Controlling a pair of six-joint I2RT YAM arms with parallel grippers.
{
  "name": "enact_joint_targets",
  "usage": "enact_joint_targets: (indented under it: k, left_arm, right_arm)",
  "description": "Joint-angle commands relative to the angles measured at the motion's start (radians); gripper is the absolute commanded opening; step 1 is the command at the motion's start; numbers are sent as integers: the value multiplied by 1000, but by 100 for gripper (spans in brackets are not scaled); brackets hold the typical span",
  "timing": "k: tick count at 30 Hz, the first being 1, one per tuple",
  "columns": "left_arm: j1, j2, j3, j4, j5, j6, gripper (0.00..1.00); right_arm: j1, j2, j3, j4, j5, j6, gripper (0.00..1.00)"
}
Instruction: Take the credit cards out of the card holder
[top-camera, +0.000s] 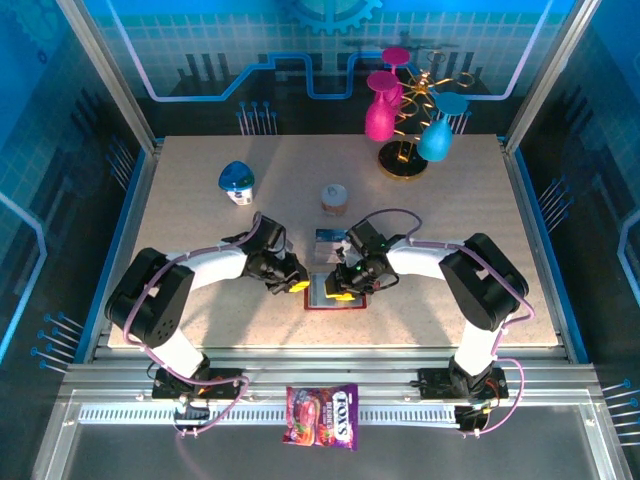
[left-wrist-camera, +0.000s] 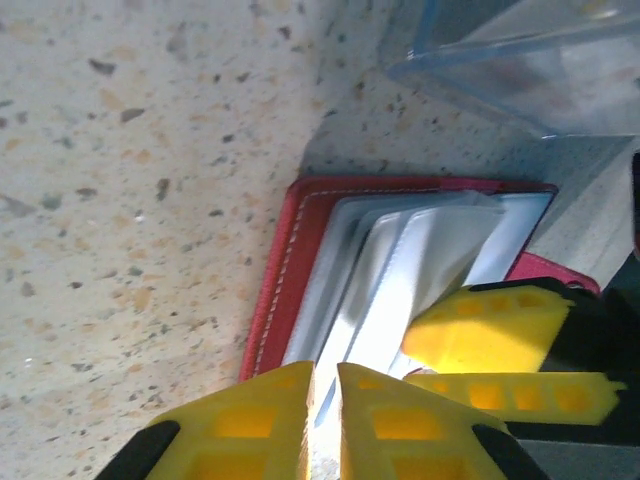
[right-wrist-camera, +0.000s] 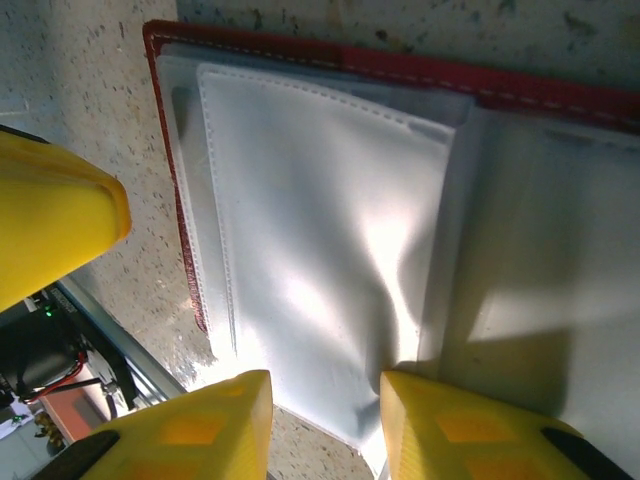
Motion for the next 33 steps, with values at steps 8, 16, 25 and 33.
enact_joint_targets:
  k: [8,16,25,33]
  left_arm:
    - [-26,55,8,115,89,-64,22]
    - [-29,97,11,109,87,-57,23]
    - [-45,120,25,97,86,-51,23]
    - [-52,110,34,106,98,-52,16]
  right_arm:
    - [-34,-3,-45,64,-40,28,35]
    - [-47,-1,-83,104,-63,44,35]
    - [-53,5,-90,116,-75,49,35]
    - [-54,3,-95,120,-77,50,35]
